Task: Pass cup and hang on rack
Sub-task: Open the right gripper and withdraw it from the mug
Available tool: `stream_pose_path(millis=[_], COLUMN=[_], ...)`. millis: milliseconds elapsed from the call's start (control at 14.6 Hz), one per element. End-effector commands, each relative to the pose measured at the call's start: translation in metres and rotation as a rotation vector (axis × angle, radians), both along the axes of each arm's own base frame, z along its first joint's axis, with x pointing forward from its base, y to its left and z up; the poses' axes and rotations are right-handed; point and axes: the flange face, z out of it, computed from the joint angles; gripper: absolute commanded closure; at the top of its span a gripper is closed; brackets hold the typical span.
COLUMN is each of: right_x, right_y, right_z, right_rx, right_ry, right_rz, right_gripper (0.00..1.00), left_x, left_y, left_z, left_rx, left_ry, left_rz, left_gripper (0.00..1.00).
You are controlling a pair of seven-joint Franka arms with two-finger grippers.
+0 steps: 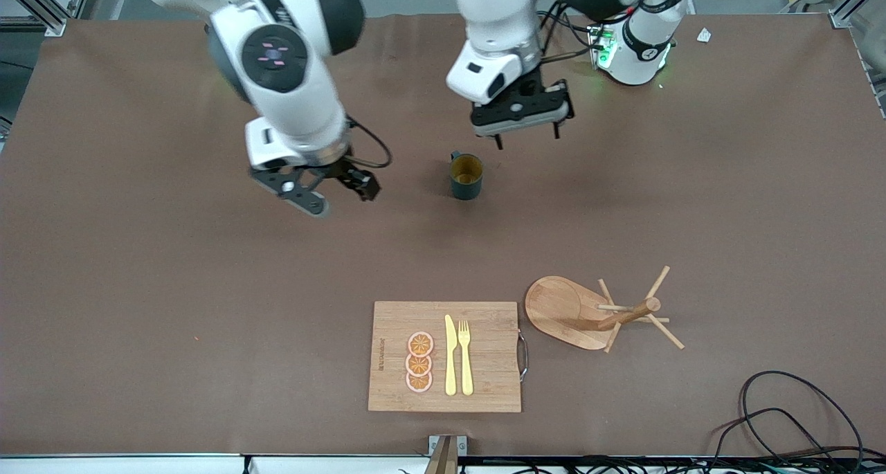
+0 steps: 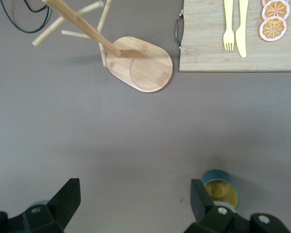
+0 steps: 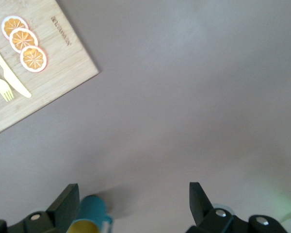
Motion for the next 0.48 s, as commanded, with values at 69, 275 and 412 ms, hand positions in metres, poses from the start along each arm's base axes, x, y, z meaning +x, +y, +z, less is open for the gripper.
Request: stream_pose_path(millis=[69,275,412], right_x=[0.002,0.018,0.019], right_y=[-0.076,-0.148,-0.194], right_z=[0.015,0.030,0.039], right_rx=[0.010,0.022,0.032], right_ry=[0.013,0.002,-0.002], right_rz=[0.159,0.292,0.330], right_gripper=[0.00,0.00,0.00], left_x=[-0.026,-0.058,-0.076], left_y=[-0.049,-0.090,-0.110], left_z=[-0.036,-0.087,-0.119], left_rx=[0.048,0.094,0.106], left_ry=[-0.110,-0.189,-0.235], left_rz=[0.023,0.067,0.116], left_gripper=[0.00,0.00,0.00])
